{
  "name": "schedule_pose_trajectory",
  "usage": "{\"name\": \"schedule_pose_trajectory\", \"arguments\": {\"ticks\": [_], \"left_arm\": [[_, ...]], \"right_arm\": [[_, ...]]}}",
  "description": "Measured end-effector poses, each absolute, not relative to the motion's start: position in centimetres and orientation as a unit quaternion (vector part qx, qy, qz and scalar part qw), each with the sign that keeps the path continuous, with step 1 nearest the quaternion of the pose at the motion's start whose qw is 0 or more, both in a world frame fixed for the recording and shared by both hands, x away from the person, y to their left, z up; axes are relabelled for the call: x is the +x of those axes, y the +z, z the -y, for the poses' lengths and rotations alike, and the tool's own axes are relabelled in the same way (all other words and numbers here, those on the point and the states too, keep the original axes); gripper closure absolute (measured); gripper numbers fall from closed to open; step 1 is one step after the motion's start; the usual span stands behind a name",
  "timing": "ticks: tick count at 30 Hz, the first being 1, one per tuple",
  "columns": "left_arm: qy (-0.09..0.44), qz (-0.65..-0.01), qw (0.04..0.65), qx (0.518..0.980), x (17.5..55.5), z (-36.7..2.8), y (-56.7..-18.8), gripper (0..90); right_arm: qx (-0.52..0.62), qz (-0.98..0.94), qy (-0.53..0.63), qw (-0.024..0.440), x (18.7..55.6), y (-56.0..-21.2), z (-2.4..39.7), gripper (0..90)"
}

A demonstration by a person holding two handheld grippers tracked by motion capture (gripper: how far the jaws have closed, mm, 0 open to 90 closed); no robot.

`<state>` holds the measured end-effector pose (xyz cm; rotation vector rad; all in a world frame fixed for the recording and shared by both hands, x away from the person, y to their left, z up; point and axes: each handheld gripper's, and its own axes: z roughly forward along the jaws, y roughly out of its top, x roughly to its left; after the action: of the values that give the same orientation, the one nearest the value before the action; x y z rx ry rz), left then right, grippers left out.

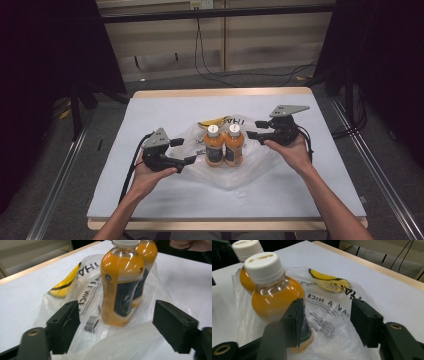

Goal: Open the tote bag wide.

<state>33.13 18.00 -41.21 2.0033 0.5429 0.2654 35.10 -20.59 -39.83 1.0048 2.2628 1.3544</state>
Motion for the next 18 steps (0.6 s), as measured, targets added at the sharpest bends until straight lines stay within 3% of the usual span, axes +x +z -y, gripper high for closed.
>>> {"name": "schedule_pose_trajectory", "arguments": {"ticks": [2, 8, 18], "left_arm": [[0.116, -0.228, 0.494, 0.831, 33.0, -18.5, -41.2, 18.3], [0.106, -0.244, 0.493, 0.828, 32.5, -20.4, -41.1, 10.9], [0.132, -0.27, 0.475, 0.827, 30.3, -23.3, -42.4, 5.6]], "right_arm": [[0.358, -0.787, 0.477, 0.158, 34.3, -39.8, 21.1, 35.6], [0.372, -0.777, 0.478, 0.172, 31.6, -40.1, 23.0, 26.6], [0.395, -0.757, 0.482, 0.198, 27.6, -40.7, 25.5, 19.4]]}}
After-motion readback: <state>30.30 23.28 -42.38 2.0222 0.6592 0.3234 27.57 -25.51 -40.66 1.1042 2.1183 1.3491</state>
